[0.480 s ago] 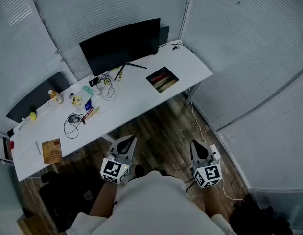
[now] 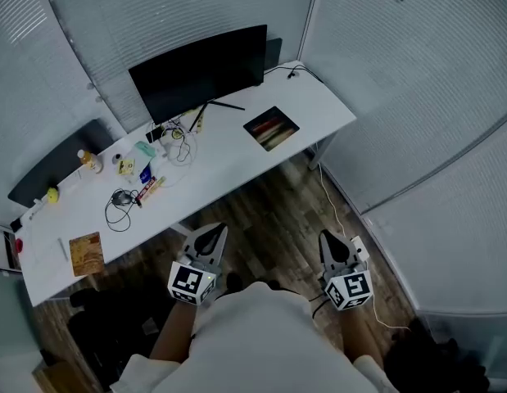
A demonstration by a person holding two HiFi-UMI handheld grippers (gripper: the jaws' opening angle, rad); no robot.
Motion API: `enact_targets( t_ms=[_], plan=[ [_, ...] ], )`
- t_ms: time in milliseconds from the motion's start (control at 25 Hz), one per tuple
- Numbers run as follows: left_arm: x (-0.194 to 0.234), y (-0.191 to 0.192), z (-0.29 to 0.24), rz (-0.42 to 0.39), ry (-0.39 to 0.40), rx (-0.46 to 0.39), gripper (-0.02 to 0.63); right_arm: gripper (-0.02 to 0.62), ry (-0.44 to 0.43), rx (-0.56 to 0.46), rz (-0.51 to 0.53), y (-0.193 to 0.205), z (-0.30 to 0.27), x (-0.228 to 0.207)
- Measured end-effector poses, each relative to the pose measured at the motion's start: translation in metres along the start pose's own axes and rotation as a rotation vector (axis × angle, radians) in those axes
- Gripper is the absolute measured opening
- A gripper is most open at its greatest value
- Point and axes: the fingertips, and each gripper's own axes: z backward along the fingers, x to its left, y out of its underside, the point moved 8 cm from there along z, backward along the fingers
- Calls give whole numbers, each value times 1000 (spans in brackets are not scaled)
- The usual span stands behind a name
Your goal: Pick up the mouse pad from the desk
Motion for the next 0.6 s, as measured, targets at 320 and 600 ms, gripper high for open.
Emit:
enact_targets(
  t_ms=[320, 600],
  plan=[
    [20, 10, 7, 2, 19, 16, 18, 34, 22, 23, -6, 5, -13, 17],
    [41, 19, 18, 1, 47, 29, 18, 34, 50, 35, -9, 6, -23, 37]
  ],
)
